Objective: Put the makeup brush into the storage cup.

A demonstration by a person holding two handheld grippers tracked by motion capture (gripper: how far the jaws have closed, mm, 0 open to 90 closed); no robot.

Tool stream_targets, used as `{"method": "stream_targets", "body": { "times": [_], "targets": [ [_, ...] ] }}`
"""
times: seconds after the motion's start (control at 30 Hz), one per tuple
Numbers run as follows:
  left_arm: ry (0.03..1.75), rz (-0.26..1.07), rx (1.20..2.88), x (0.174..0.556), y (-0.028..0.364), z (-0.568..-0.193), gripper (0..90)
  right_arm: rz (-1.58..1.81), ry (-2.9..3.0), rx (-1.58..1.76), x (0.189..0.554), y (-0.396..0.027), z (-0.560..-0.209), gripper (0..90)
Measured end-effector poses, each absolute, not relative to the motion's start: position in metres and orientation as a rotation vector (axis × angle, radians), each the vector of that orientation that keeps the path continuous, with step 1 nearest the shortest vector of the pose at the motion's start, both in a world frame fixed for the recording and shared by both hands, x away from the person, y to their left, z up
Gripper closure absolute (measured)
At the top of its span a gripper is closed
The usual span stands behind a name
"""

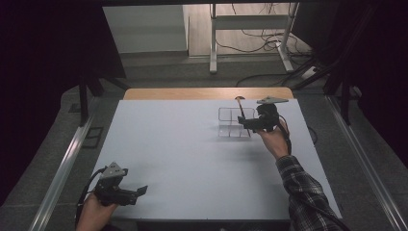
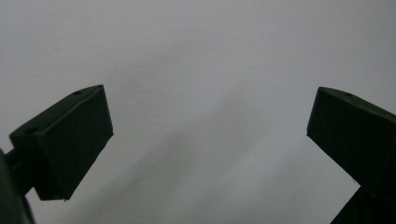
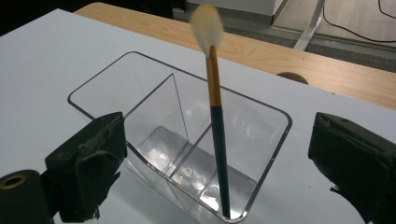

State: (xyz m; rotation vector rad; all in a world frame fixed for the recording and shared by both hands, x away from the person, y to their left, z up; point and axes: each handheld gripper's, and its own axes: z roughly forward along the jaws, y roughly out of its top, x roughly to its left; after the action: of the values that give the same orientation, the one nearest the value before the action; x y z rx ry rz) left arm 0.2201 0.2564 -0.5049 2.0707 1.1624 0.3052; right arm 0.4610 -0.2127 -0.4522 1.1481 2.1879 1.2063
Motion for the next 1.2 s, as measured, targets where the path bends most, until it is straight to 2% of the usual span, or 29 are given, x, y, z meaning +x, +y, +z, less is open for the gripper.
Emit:
{"method": "stream_targets", "body": {
  "times": [1.2],
  "targets": [
    [1.158, 0.307, 2.073, 0.22, 0.256, -0.505, 0.8, 1.21, 2.264, 1.11, 0.433, -0.217, -0.447, 0.0]
  ]
}}
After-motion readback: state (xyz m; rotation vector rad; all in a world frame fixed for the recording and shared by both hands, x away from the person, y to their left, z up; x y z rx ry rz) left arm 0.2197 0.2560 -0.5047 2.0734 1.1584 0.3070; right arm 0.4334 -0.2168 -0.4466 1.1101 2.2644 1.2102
